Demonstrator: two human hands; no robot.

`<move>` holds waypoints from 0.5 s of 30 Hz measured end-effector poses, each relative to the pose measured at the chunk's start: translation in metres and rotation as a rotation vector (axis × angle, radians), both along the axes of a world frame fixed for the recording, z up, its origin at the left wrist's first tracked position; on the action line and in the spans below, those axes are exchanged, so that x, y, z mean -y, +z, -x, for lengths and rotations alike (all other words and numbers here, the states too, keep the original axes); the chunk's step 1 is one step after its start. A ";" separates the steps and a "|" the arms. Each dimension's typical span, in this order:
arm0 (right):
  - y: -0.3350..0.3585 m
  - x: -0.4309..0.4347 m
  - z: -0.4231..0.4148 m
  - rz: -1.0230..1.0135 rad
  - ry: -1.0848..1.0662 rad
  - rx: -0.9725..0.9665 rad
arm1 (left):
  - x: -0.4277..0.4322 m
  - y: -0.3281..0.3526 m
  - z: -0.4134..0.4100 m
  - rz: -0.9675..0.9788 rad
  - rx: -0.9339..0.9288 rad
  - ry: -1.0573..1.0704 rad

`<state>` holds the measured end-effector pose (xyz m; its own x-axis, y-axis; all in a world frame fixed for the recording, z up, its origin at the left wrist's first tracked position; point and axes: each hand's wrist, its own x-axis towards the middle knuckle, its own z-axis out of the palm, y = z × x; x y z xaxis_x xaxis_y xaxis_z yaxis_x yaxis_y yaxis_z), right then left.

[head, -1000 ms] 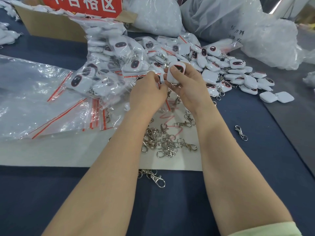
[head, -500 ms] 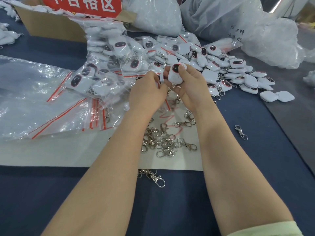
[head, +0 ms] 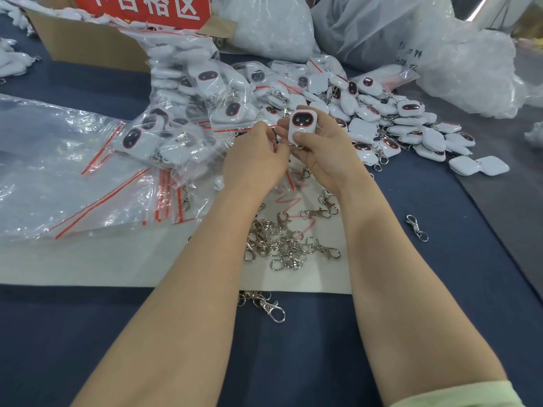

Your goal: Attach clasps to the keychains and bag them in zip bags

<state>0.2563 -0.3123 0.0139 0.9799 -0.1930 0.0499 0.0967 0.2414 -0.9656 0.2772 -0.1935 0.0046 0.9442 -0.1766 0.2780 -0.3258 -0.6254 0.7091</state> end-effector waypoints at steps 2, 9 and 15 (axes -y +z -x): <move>0.001 0.000 0.000 0.028 0.021 0.003 | 0.000 0.000 0.000 0.000 -0.005 -0.002; 0.009 -0.003 0.001 0.078 -0.068 0.040 | 0.001 0.004 0.001 0.067 -0.064 -0.008; 0.030 -0.015 -0.001 0.412 -0.234 0.042 | -0.003 0.015 0.001 0.214 -0.144 -0.023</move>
